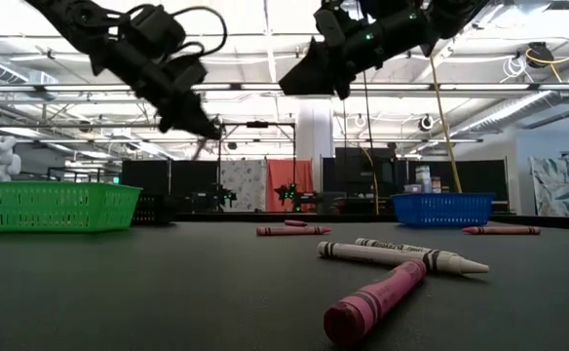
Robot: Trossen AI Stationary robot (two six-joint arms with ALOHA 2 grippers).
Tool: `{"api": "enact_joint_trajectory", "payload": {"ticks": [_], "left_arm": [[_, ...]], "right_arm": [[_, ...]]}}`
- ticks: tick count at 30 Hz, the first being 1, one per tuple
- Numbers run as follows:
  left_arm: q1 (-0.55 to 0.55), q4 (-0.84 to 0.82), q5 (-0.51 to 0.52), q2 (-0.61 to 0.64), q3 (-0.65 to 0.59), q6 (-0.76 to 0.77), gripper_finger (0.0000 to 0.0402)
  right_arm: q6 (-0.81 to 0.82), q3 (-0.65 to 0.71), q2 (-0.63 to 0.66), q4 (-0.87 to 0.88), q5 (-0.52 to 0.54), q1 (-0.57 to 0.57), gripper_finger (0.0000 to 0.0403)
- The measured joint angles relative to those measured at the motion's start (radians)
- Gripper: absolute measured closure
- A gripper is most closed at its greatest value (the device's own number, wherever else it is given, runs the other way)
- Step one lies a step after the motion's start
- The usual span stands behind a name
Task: Sort crayons
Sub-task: Put the red crayon into the black bin
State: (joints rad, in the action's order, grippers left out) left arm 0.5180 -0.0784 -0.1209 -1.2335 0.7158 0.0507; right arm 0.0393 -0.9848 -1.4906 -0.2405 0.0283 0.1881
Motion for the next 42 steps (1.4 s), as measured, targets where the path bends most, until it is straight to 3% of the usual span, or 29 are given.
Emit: {"api": "enact_joint_trajectory", "payload": {"ticks": [7,12,16,24,31,42], "left_arm": [[0.125,-0.263,0.113,0.038,0.000,-0.088,0.0384],[0.194,-0.359,0.168,0.037,0.000,-0.142,0.0384],[0.248,-0.355,0.236,0.037,0.000,-0.175,0.0384],[0.333,-0.415,0.235,-0.031,0.000,-0.212,0.0384],[0.340,-0.374,0.264,-0.144,-0.001,-0.249,0.0384],[0.341,-0.349,0.268,-0.159,-0.001,-0.295,0.0384]], "right_arm": [[0.000,0.000,0.000,0.010,0.001,0.014,0.0293],[0.000,0.000,0.000,0.013,0.001,0.016,0.0293],[0.001,0.000,0.000,0.027,0.001,0.016,0.0293],[0.001,0.000,0.000,0.078,0.001,0.016,0.0293],[0.037,0.000,0.000,0.083,0.001,0.016,0.0293],[0.035,0.000,0.000,0.098,0.001,0.016,0.0293]]}}
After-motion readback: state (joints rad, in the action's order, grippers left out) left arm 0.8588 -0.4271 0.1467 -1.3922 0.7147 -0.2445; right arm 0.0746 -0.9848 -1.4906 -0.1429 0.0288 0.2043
